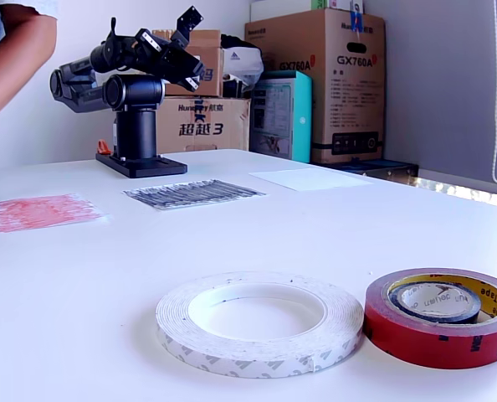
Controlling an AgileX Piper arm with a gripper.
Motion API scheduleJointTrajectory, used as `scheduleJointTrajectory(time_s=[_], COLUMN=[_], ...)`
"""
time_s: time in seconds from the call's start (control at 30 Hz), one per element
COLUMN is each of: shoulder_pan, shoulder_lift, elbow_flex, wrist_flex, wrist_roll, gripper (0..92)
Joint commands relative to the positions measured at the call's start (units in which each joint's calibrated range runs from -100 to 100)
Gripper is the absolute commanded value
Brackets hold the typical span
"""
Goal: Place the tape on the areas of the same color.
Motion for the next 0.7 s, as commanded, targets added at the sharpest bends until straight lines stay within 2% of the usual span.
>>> scheduleJointTrajectory(time_s=[0.0,0.47,0.57,0.67], shoulder_pan=[0.1,-0.1,-0.5,-0.6], shoulder_lift=[-0.3,1.0,9.0,21.1], elbow_flex=[0.2,-1.2,-7.1,-16.9], wrist_flex=[0.0,0.9,2.0,6.9], wrist_roll=[-0.3,-0.3,-0.2,-0.1], gripper=[0.0,0.0,0.0,0.0])
